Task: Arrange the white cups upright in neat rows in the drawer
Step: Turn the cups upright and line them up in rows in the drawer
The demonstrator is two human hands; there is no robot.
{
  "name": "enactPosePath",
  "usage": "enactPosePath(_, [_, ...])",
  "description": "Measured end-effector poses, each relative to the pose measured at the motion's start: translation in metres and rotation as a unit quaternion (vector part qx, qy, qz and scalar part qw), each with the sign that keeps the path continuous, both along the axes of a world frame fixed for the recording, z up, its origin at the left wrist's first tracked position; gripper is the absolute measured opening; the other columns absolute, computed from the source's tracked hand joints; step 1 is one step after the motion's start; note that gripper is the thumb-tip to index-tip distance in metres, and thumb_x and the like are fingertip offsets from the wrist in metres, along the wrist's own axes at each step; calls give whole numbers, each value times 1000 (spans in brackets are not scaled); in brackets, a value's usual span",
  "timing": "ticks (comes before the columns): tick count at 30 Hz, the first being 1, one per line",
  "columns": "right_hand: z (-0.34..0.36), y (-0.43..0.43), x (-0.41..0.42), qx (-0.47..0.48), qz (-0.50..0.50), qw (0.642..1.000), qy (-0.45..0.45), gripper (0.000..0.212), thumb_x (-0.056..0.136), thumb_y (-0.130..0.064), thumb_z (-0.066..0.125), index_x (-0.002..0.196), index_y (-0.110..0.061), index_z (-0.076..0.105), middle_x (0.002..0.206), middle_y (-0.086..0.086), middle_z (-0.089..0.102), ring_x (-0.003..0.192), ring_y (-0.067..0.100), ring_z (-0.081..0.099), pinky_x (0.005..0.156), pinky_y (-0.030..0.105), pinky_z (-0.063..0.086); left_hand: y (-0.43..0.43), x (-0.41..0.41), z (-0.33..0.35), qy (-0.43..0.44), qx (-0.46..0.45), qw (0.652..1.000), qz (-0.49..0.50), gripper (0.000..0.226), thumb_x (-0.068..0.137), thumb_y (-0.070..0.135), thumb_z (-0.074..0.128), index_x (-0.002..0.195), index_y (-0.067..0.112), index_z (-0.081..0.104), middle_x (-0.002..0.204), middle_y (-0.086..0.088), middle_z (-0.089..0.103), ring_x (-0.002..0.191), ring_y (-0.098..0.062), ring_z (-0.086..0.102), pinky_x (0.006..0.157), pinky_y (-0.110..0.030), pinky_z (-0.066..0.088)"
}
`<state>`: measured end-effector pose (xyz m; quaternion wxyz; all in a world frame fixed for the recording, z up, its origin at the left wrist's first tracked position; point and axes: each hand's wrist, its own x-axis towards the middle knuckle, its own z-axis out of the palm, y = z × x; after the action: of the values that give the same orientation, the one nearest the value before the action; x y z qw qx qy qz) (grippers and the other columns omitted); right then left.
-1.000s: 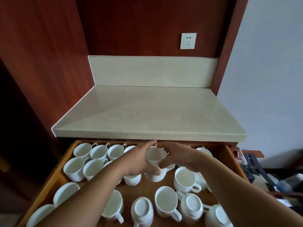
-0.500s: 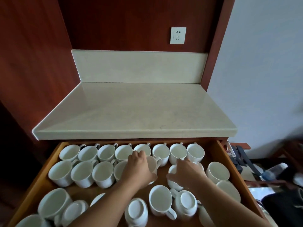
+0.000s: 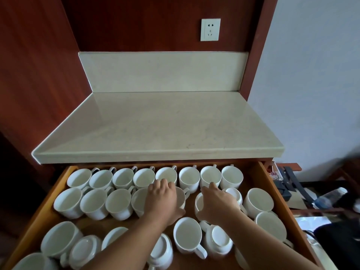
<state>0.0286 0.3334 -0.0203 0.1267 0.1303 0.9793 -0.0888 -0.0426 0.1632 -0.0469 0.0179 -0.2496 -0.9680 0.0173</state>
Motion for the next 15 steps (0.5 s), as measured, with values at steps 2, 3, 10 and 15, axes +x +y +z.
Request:
enactPosePath(2, [-1,0,-2,-6,26,1000,1,60,75,-43,72,127,-24,51,124,0,47,107,31,62,72,36,44,2,2,-3,10,-3,1000,8,72,72,72,67,122,22,50,125,-1,53,120,-26,47,104,-40,31])
enactPosePath(3, [-2,1,-3,-6,40,999,1,61,74,-43,73,129,-26,51,125,0,47,109,31,61,73,37,44,3,2,-3,13,-3,1000,12,72,71,70,67,122,22,50,124,-1,53,120,-25,47,104,-40,29])
enactPosePath(10, [-4,2,-10,0,123,992,1,67,73,-35,77,134,-33,49,134,-5,46,116,31,55,81,43,54,8,3,-10,14,-12,1000,22,62,67,58,62,114,19,52,116,-3,55,110,-27,50,98,-40,30])
enactPosePath(15, [-6,5,-8,-17,118,993,2,74,76,-28,74,142,-31,42,140,-7,42,120,31,51,85,42,52,8,4,-14,11,-20,999,24,68,71,65,60,118,18,49,120,-3,54,112,-26,48,100,-39,29])
